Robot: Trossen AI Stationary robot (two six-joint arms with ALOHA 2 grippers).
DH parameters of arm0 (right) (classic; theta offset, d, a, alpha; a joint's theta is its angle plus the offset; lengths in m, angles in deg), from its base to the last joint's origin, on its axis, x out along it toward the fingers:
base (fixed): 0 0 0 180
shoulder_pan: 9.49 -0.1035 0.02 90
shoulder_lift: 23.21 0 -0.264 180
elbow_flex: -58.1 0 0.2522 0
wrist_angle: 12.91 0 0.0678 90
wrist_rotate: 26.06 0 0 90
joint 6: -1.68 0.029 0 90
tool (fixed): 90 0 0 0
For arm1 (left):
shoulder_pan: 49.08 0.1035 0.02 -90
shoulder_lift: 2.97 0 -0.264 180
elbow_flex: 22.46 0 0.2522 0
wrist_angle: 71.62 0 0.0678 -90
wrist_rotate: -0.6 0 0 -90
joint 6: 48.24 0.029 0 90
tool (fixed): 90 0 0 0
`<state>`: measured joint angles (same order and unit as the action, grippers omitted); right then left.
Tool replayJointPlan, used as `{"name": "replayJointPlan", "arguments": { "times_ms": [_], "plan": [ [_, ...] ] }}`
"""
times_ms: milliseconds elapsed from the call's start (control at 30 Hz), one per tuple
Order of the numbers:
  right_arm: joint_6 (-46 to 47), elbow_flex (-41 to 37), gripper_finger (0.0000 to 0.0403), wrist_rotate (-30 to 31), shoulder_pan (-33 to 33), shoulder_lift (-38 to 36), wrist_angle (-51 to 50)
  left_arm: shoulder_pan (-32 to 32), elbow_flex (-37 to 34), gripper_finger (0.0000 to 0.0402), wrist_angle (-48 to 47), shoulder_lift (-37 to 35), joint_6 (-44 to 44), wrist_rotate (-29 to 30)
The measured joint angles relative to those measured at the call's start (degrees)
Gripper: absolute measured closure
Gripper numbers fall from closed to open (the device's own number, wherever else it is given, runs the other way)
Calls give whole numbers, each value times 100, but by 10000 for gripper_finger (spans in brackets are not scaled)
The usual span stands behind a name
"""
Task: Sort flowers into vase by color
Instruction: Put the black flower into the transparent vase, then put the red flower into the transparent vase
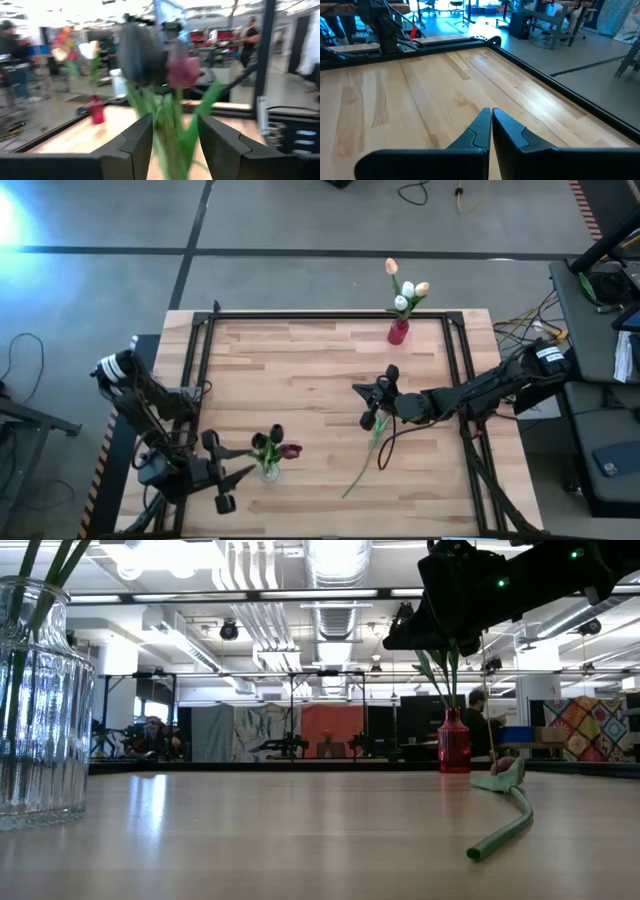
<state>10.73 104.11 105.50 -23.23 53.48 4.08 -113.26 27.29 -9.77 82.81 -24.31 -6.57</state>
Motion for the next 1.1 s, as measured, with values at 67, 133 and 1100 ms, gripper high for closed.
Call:
{"name": "replayJointPlan", "arguments": {
  "times_ms": [67,133,1100],
  "plan": [
    [0,-1,394,0,0,0,1,-21,0,260,1,-69,125,190],
    [-1,0,394,0,1,0,1,-47,0,260,-2,-162,233,211],
    [2085,687,394,-459,-586,-201,-3569,-206,-1468,401,1,-3120,1548,706]
  ]
}}
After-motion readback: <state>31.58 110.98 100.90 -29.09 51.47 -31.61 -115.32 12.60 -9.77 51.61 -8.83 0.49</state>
